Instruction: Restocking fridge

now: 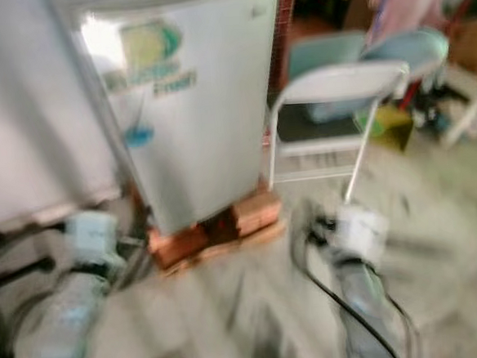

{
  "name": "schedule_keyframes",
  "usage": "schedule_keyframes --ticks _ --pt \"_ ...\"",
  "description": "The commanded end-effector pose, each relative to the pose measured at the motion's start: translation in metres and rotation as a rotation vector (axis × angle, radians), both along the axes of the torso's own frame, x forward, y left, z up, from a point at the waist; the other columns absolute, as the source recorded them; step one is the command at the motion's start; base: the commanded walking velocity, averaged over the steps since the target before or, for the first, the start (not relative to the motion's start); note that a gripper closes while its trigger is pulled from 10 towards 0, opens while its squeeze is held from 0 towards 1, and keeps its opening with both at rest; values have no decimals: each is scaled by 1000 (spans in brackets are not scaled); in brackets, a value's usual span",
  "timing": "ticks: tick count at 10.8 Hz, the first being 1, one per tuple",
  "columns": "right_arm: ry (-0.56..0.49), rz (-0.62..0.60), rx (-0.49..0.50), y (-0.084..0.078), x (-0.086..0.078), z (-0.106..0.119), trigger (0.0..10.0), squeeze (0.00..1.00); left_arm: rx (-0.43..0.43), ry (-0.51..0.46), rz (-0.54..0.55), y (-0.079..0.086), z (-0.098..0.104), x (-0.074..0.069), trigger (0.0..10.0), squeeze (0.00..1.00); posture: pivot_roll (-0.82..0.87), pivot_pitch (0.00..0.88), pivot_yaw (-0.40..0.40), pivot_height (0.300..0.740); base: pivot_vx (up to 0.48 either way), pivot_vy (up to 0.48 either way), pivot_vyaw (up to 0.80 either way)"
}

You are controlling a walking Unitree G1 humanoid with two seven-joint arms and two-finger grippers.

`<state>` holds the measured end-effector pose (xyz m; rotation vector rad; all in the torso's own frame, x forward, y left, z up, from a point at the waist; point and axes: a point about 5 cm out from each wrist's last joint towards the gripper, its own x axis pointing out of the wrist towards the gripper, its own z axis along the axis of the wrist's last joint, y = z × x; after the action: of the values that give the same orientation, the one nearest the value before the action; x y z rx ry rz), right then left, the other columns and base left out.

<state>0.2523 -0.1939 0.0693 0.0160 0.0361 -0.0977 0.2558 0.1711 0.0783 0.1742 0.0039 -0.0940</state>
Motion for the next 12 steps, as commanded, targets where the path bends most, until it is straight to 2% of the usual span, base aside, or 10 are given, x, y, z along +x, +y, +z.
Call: schedule_keyframes --ticks 1,7,8,9,12 --pt "22 -35 -18 -13 -5 -3 10000 0 -4 -4 -23 -10 1 2 10000 0 124 54 -15 740 0 480 -800" --pt "16 -30 -30 -12 -1 -2 10000 0 12 -9 -29 -11 0 1 10000 0 129 57 -13 740 0 422 -800" --pt "15 -34 -28 -14 -4 -2 10000 0 39 32 3 -1 -12 -14 10000 0 130 61 -13 740 0 0 0" --pt "23 -38 -30 -15 -8 -4 10000 0 50 33 8 2 -15 -20 10000 0 130 61 -13 740 0 0 0" --pt "21 -16 -32 -12 -7 -4 10000 0 45 36 18 0 -14 -19 10000 0 136 61 -18 740 0 0 0"
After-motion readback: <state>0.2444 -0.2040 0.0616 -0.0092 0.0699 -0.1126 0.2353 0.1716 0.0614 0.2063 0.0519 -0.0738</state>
